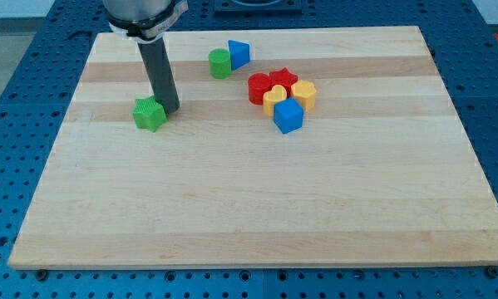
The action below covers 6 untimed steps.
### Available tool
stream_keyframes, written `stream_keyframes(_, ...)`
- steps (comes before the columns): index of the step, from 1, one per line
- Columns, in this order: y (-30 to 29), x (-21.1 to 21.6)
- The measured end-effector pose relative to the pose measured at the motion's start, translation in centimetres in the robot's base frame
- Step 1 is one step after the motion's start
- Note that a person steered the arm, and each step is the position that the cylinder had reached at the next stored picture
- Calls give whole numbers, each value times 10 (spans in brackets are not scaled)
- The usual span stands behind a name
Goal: Slide the green star a bit right
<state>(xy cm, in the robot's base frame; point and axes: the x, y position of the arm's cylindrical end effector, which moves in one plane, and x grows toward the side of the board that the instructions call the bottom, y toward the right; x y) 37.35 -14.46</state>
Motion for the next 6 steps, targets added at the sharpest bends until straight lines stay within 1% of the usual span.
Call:
stream_keyframes(1, -16, -29)
stream_keyframes(2, -60, -28)
stream_keyframes(3, -83, -2)
stream_keyframes(4, -54, 30)
stream_keyframes(5, 4, 39)
stream_keyframes(6, 9, 39)
